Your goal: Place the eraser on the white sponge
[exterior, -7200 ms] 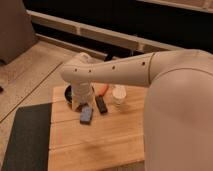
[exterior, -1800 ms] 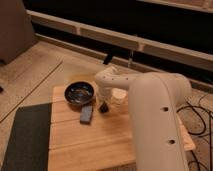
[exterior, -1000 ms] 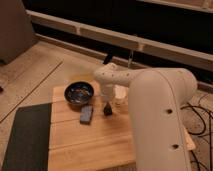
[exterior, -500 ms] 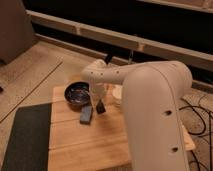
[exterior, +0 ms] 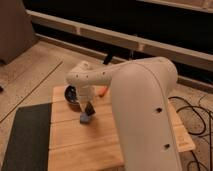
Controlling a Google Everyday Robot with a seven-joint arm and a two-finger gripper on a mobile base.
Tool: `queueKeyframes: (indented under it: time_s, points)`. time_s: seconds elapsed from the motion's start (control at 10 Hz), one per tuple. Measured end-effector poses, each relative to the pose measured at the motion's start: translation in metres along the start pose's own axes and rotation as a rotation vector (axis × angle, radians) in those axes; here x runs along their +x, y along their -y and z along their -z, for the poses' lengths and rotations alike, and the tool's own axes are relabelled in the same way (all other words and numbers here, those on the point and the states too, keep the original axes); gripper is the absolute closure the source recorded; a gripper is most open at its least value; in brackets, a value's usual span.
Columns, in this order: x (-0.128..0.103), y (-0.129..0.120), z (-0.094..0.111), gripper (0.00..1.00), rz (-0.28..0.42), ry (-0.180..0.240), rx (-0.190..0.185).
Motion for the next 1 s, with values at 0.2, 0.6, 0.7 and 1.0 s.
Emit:
queueKeyframes:
  time_s: [0.2, 0.6, 0.7, 1.0]
  points:
    - [-0.001, -0.012, -0.001, 1.0, 0.015, -0.003, -0.003]
    - [0.005, -0.034, 0.005, 1.0, 0.036, 0.006, 0.007]
    - [0.01, -0.036, 0.005, 1.0, 0.035, 0.003, 0.018]
    - [0.022, -0.033, -0.001, 0.9, 0.009, -0.022, 0.044]
